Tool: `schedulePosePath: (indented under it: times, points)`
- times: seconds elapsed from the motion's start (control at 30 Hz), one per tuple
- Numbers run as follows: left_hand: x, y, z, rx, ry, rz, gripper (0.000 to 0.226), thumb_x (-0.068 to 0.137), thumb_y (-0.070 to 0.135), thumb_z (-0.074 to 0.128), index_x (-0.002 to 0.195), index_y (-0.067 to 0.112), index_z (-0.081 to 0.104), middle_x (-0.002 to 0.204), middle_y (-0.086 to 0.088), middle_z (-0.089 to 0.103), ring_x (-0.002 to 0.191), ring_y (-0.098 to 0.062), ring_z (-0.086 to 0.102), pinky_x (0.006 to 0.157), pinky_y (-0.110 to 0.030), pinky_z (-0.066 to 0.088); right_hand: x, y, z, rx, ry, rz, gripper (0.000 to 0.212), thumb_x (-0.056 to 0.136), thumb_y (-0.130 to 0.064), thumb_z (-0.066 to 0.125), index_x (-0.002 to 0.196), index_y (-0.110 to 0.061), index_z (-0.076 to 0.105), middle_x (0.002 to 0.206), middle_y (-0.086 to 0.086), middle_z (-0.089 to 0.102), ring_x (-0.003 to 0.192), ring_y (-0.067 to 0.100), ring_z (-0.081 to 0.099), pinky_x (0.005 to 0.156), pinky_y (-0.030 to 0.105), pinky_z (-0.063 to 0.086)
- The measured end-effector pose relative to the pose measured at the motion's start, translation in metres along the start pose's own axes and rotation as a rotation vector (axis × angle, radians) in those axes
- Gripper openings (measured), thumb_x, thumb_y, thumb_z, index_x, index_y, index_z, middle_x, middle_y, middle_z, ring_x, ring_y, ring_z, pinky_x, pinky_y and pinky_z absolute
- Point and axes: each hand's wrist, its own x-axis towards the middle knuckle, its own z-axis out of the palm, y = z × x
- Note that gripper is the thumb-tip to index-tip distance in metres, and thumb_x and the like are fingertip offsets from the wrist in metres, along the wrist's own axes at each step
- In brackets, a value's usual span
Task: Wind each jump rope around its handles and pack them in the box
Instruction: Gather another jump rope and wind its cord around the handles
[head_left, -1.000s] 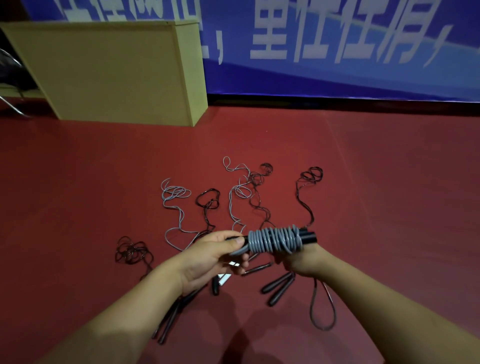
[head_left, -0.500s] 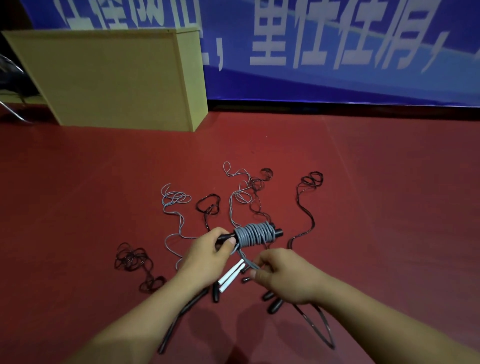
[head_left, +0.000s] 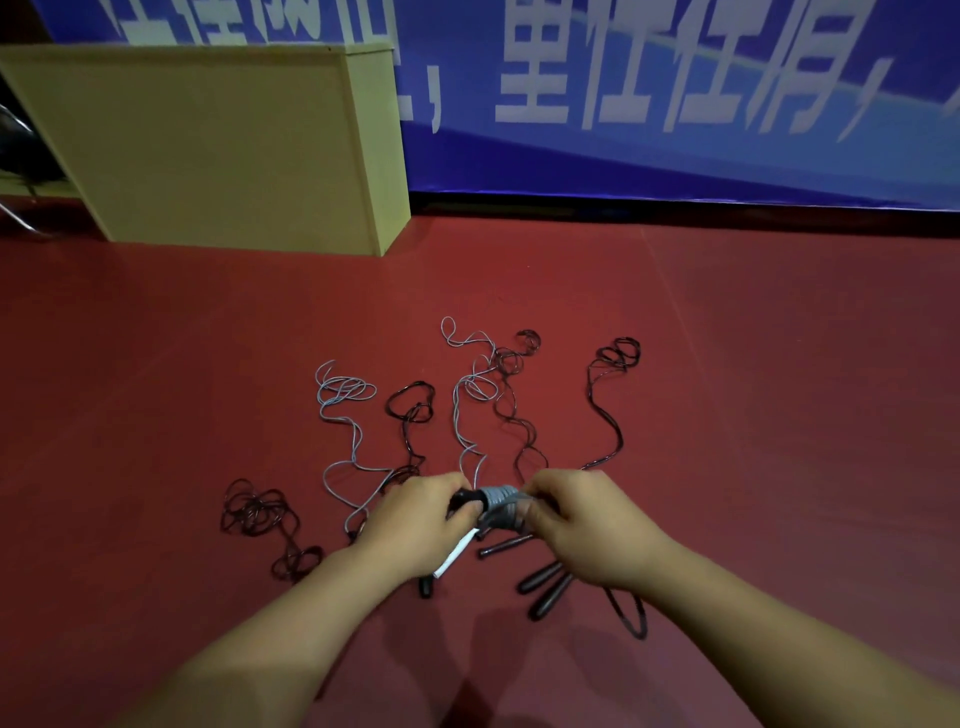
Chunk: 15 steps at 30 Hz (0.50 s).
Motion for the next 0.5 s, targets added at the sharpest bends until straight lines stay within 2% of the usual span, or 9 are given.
schedulePosePath:
  times: [0.07,0.13,0.27,0.4,0.5]
  points:
    - [-0.003,0.002,-0.001,0.002,-0.075,0.092,0.022,0.091,0.045,0.052,0.101,0.027,0.06,0.086,0.005,0.068,0.087,-0.024,0.064,0.071,-0.034,0.049,0.003,0.006,-0.002,-0.076,0.051,0.015,0.017,0.093,-0.038,0.05,0.086,-0.026,0.06,0.08,-0.004,0.066,0.078,0.021,0.06,0.067,0.035,0.049]
    - [-0.007,0.008,-0.003,0.015,-0.108,0.192,0.016,0.093,0.04,0.052,0.101,0.027,0.057,0.092,0.003,0.068,0.09,-0.025,0.062,0.071,-0.033,0.044,0.006,0.009,-0.002,-0.117,0.086,0.02,0.018,0.093,-0.041,0.05,0.088,-0.026,0.06,0.086,-0.002,0.068,0.084,0.026,0.061,0.066,0.036,0.047]
    - [-0.013,0.02,-0.007,0.048,-0.136,0.313,0.006,0.096,0.034,0.049,0.096,0.027,0.048,0.098,0.004,0.061,0.095,-0.026,0.058,0.078,-0.039,0.046,0.011,0.014,-0.002,-0.151,0.108,0.025,0.022,0.095,-0.045,0.05,0.098,-0.029,0.064,0.092,-0.004,0.069,0.089,0.024,0.062,0.069,0.035,0.048]
    - [-0.016,0.024,-0.012,-0.042,-0.153,0.339,0.006,0.097,0.029,0.05,0.1,0.026,0.053,0.096,0.008,0.06,0.092,-0.02,0.056,0.079,-0.036,0.044,0.016,0.022,-0.004,-0.147,0.103,0.055,0.026,0.092,-0.051,0.052,0.1,-0.031,0.066,0.094,-0.006,0.07,0.092,0.021,0.063,0.072,0.035,0.05]
    - [-0.019,0.025,-0.016,-0.113,-0.171,0.343,0.007,0.096,0.027,0.052,0.101,0.026,0.056,0.091,0.011,0.06,0.086,-0.014,0.055,0.077,-0.033,0.045,0.017,0.026,-0.006,-0.132,0.128,0.069,0.031,0.087,-0.058,0.058,0.096,-0.03,0.068,0.09,-0.008,0.07,0.089,0.017,0.063,0.069,0.033,0.049]
